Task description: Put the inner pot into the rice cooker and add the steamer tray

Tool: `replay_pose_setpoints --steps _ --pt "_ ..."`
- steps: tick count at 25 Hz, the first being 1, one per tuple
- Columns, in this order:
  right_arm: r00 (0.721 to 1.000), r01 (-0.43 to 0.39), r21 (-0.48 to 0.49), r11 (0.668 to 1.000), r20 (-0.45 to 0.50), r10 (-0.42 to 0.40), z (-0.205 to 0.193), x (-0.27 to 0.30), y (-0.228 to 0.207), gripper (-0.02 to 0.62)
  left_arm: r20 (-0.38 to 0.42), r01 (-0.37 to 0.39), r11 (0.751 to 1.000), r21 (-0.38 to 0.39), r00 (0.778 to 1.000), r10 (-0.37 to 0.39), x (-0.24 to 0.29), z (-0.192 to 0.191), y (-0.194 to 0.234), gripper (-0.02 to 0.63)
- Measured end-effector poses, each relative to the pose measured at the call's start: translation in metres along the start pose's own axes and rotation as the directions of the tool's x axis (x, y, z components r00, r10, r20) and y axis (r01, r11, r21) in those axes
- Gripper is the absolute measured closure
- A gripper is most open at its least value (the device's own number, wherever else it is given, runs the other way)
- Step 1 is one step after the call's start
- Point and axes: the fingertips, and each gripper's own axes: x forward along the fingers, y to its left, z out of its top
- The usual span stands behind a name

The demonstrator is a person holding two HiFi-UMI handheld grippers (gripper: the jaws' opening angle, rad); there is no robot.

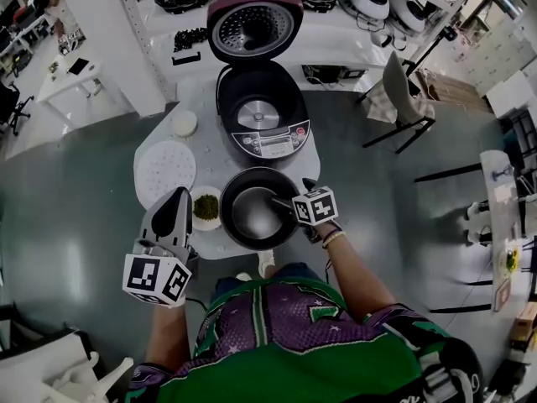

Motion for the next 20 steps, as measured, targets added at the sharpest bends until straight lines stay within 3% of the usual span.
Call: replay_pose_setpoints --steps 7,14,17,20 --pt "0.998 0.005 -0.034 0.999 -0.060 -0.007 -0.008 0.012 -0.011 0.174 0.006 -0.037 0.999 -0.005 0.999 0.037 0.007 -0.002 0.004 0.586" --pt "0.994 0.049 -0.118 0.992 -0.090 -0.060 -0.014 0.015 -0.011 0.361 0.017 -0.041 0.999 0.012 0.999 0.040 0.006 0.005 0.005 0.586" --pt "0.989 0.041 -0.178 0.983 -0.136 -0.066 -0.019 0.016 -0.005 0.473 0.028 -0.040 0.999 0.002 0.999 0.040 0.002 0.005 0.008 0.586" --pt "0.980 0.065 -0.223 0.973 -0.168 -0.105 -0.020 0.014 -0.005 0.532 0.021 -0.044 0.999 0.002 0.999 0.044 -0.002 0.005 0.010 0.586"
